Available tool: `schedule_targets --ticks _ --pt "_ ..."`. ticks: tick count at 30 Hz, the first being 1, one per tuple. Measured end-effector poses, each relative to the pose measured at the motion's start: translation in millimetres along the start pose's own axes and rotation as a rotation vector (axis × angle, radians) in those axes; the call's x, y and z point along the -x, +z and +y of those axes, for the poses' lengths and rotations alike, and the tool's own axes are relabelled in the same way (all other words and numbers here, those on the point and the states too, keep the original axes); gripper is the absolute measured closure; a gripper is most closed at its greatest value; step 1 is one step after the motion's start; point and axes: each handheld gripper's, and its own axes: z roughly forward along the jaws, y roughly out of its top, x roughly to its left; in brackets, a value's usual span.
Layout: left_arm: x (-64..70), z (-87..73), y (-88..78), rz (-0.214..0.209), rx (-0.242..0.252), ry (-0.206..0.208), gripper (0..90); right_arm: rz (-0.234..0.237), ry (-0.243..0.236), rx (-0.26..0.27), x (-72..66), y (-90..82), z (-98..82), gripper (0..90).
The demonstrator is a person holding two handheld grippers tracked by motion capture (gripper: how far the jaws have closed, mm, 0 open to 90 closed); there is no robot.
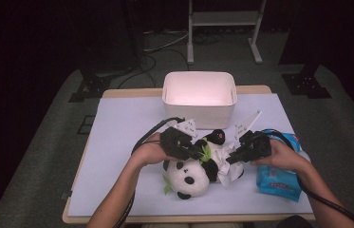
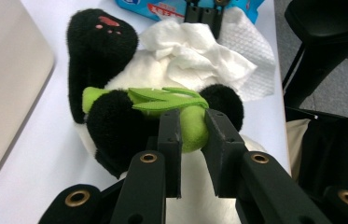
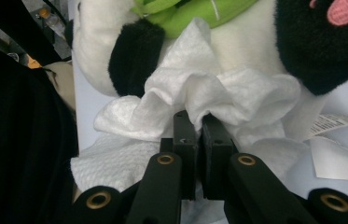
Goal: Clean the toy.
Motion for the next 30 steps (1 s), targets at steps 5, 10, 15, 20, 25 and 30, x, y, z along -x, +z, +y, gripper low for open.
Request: schedule_targets --ticks 5,10,15,20,25,30 --pt "-1.7 -0.3 -2.3 0.017 0.001 -0.004 76.9 0.018 -0.005 0.005 -3.1 3.5 0.5 85.9" --pt "-1.0 -1.9 -2.2 0.014 -0.001 -0.009 75.9 0.023 -0.007 0.008 -3.8 5.0 1.7 85.8" --pt "5.6 -2.8 1.4 -0.022 -0.006 0.005 70.2 0.004 0.003 0.037 -1.8 0.7 0.2 85.6" --pt "7.9 -6.2 1.5 -0.038 -0.007 0.0 63.3 -0.022 0.009 0.068 -0.1 -7.4 -1.1 85.6" --pt "8.7 -7.7 -5.8 -0.049 0.026 -0.012 55.6 -0.05 0.026 0.097 3.7 -20.9 -3.3 85.5" --pt "10.1 -9.4 -16.0 -0.041 0.055 -0.014 50.1 -0.09 0.055 0.121 6.4 -39.7 -11.9 85.5"
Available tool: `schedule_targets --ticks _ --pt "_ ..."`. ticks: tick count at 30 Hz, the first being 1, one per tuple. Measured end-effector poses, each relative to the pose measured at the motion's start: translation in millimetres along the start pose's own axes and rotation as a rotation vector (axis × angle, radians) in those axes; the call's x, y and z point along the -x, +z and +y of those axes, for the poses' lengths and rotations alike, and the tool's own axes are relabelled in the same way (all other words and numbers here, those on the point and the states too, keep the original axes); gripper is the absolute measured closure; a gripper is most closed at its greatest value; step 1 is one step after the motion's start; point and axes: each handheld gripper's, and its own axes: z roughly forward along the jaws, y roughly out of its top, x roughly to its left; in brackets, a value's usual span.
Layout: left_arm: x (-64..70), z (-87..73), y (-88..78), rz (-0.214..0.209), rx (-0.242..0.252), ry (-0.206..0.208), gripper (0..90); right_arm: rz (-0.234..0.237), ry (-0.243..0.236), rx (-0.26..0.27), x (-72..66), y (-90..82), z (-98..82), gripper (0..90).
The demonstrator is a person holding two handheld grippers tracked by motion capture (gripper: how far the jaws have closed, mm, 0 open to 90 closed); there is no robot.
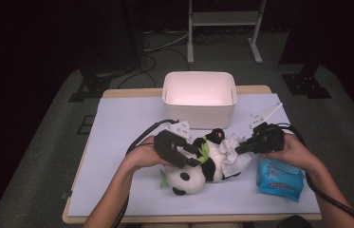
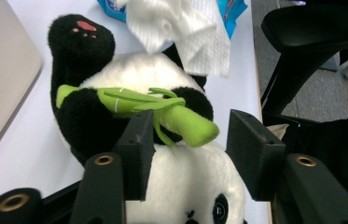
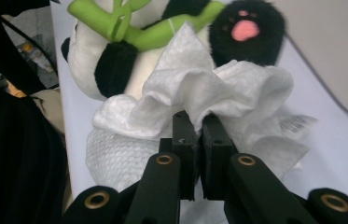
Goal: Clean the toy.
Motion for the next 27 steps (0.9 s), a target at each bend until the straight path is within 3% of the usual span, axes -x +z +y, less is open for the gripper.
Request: schedule_targets --ticks 10,17,25,27 --pt "-0.1 -6.9 -14.2 0.025 0.023 -0.022 45.0 -0.103 0.07 -0.03 10.9 -37.7 -29.7 84.8" --pt "-2.5 -14.1 -21.6 0.05 0.029 -0.045 42.0 -0.177 0.151 -0.071 21.6 -58.0 -57.0 84.0" --pt "-3.9 -21.7 -22.9 0.062 0.035 -0.075 38.8 -0.24 0.246 -0.091 35.8 -66.8 -90.9 79.2" --pt "-4.1 -23.7 -21.4 0.059 0.033 -0.081 38.3 -0.232 0.275 -0.078 40.2 -64.9 -99.1 76.3"
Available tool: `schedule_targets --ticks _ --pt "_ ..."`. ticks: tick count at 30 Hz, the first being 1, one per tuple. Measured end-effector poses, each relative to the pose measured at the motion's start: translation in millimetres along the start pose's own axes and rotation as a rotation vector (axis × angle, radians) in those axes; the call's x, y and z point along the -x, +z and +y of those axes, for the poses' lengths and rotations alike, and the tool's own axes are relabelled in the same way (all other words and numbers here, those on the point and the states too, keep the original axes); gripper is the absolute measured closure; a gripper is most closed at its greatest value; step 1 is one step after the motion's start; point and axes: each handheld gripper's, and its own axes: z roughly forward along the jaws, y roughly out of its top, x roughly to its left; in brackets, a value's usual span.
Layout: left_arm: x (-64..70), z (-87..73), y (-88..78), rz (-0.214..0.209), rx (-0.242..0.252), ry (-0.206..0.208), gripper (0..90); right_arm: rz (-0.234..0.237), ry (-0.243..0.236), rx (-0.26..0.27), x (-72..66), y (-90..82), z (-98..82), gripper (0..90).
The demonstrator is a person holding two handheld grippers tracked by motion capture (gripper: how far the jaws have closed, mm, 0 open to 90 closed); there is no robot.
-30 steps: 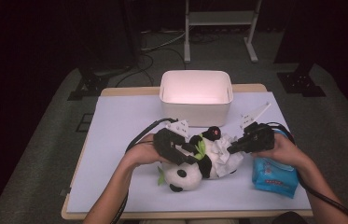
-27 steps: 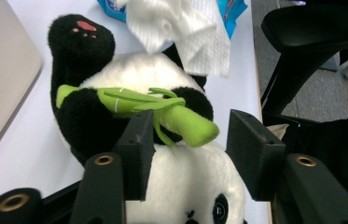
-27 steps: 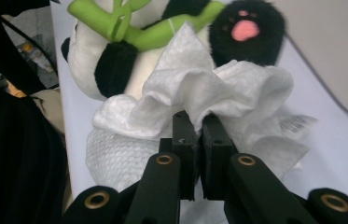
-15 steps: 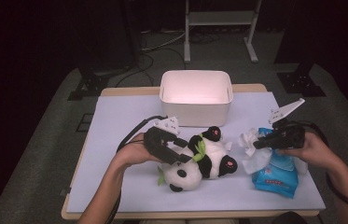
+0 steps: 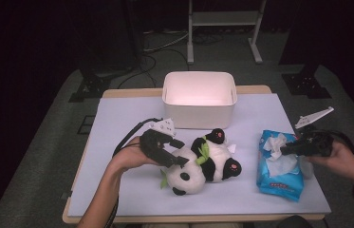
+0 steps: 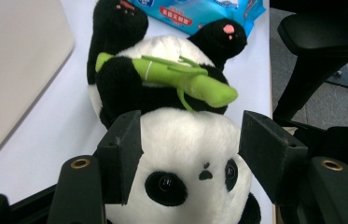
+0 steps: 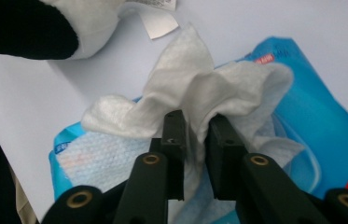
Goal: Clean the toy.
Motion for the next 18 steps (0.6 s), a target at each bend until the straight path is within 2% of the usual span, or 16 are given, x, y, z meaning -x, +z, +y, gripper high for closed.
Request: schedule_targets --ticks 4,13,18 --pt "-1.1 -4.1 0.8 0.005 0.008 -0.01 37.0 0.016 0.021 0.024 2.9 0.5 -5.6 69.5" --pt "-1.3 -7.3 -1.0 0.015 0.008 -0.01 34.1 0.028 0.02 0.049 0.0 -14.9 -5.6 63.8" --pt "-2.1 -9.9 -2.7 0.027 0.017 -0.028 31.6 0.024 0.013 0.063 -2.5 -22.1 -2.7 62.4"
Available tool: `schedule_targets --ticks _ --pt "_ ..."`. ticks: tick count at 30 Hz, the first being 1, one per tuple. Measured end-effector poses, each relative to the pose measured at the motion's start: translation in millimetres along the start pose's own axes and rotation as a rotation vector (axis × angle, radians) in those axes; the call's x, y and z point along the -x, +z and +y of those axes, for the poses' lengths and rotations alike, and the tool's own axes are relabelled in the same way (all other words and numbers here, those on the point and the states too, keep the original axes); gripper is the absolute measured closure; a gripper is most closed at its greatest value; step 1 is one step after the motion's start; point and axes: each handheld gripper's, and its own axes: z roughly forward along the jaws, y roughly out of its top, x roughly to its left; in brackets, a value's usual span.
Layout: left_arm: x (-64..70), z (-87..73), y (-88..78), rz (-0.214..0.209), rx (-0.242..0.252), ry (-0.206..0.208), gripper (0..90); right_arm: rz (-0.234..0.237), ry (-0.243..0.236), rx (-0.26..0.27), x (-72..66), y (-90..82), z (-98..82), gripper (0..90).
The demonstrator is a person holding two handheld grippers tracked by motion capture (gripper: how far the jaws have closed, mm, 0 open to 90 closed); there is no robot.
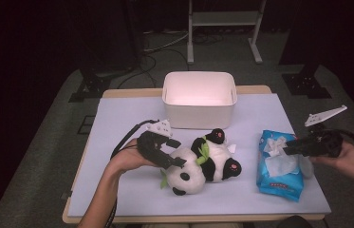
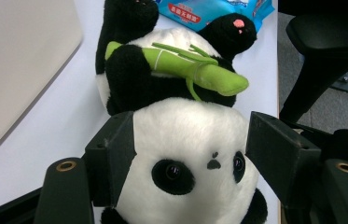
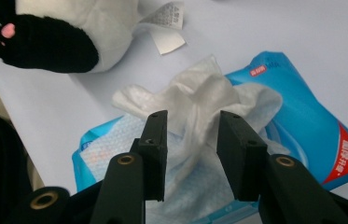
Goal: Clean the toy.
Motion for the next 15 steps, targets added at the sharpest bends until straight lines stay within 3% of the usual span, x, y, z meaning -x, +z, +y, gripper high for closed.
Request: schedule_targets --ticks 8,15 --pt "-1.7 -5.6 -4.4 0.014 0.007 -0.011 29.6 0.039 -0.057 0.026 -15.0 -5.0 17.3 62.3" --pt "-3.0 -14.1 -6.9 0.023 0.006 -0.022 28.8 0.096 -0.126 0.035 -32.3 10.1 37.4 62.3"
